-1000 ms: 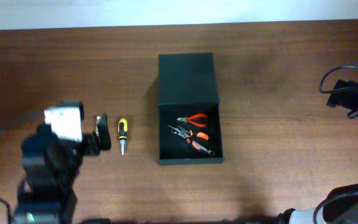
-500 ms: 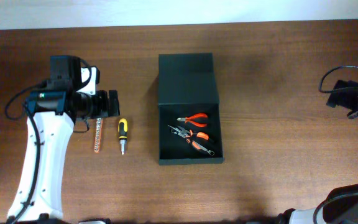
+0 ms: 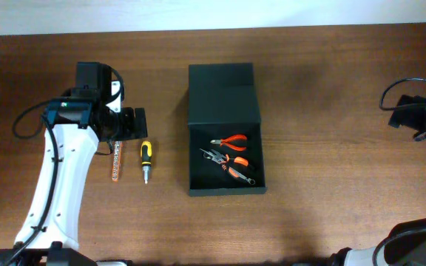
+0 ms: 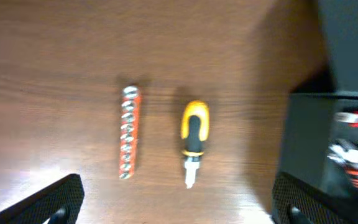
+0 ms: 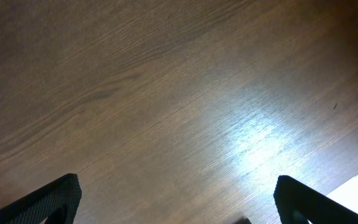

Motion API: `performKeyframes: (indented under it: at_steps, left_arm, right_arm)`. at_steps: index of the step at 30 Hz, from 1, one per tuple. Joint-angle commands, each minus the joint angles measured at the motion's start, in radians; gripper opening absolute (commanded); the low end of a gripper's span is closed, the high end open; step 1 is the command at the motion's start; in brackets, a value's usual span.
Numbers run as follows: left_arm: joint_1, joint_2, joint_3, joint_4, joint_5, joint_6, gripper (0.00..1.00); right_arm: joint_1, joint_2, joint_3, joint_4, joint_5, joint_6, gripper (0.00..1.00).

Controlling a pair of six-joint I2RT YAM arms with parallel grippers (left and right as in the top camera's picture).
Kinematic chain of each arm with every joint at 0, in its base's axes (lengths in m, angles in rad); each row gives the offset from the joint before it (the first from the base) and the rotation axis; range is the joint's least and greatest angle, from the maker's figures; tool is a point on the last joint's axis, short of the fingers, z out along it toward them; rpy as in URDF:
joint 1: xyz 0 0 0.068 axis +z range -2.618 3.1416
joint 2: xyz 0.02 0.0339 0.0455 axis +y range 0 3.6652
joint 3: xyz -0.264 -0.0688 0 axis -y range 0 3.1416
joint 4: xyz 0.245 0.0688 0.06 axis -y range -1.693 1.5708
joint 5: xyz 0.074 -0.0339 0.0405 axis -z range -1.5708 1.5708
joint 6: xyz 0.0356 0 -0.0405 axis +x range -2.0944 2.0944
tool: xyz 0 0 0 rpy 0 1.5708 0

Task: Pack container
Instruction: 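Move the left gripper over the yellow-black screwdriver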

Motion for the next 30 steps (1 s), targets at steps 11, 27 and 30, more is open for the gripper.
performKeyframes:
  at_steps: [11, 27, 30]
  left_arm:
    - [-0.137, 0.201, 0.021, 0.010, -0.084, -0.023, 0.99]
    - [-0.135, 0.240, 0.011, 0.063, -0.098, -0.049, 0.99]
    - [-0.113, 0.240, -0.010, 0.064, -0.072, -0.105, 0.99]
  right_arm:
    - [-0.004, -0.019, -0.002, 0.000, 0.002, 0.002, 0.99]
    - [-0.004, -0.019, -0.002, 0.000, 0.002, 0.002, 0.99]
    - [-0.004, -0.019, -0.002, 0.000, 0.002, 0.002, 0.99]
